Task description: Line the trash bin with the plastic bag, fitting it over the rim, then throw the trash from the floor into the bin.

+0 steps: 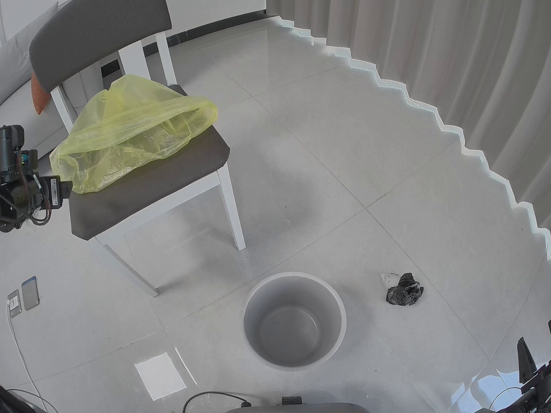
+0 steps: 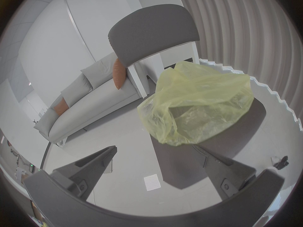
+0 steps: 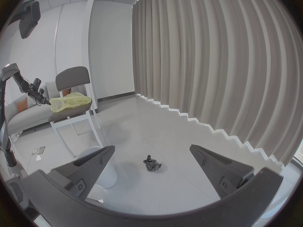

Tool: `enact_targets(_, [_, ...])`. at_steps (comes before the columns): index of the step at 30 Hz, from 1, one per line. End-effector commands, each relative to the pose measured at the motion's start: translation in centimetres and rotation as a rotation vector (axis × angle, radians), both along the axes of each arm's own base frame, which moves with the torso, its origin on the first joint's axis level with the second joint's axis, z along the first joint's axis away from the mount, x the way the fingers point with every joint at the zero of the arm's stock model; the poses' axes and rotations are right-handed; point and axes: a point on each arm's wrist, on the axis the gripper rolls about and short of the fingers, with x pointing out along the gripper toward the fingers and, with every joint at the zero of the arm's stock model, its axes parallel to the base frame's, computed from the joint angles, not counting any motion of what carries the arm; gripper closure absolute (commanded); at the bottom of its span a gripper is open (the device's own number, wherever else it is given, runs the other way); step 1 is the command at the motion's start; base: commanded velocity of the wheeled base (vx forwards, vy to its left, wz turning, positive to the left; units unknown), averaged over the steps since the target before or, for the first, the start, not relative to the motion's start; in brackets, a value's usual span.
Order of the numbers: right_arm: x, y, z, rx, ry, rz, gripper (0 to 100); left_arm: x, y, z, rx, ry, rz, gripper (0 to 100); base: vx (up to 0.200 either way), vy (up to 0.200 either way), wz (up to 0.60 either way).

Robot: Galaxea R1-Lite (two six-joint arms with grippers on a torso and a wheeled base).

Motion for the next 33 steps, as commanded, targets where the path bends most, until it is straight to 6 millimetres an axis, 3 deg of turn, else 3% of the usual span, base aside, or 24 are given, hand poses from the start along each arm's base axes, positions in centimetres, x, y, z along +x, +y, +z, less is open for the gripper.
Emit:
enact_targets(1, [0.0, 0.0, -0.5, 0.000, 0.000, -0.001, 0, 2.9, 0.8, -1.0, -0.012, 0.019, 0.007, 0, 0.000, 0.000, 0.00])
enact_targets(11, [0.0, 0.0, -0.5, 0.000, 0.000, -0.001, 0, 6.4, 1.8, -1.9, -0.001, -0.033, 0.015, 0, 0.000, 0.000, 0.00])
enact_targets(21, [0.0, 0.0, -0.5, 0.000, 0.000, -0.001, 0, 7.8, 2.8, -1.7, 0.002, -0.093, 0.022, 0, 0.000, 0.000, 0.00])
enact_targets(29, [0.0, 0.0, -0.5, 0.000, 0.000, -0.001, 0, 7.8, 3.2, -1.9, -0.007, -0.092, 0.002, 0, 0.000, 0.000, 0.00])
enact_targets(30, [0.0, 0.0, -0.5, 0.000, 0.000, -0.001, 0, 7.8, 3.2, -1.9, -0.009, -0.094, -0.005, 100, 0.000, 0.000, 0.00])
enact_targets(33, [0.0, 0.0, -0.5, 0.000, 0.000, -0.001, 0, 7.8, 3.4, -1.7, -0.012, -0.101, -0.014, 100, 0.000, 0.000, 0.00])
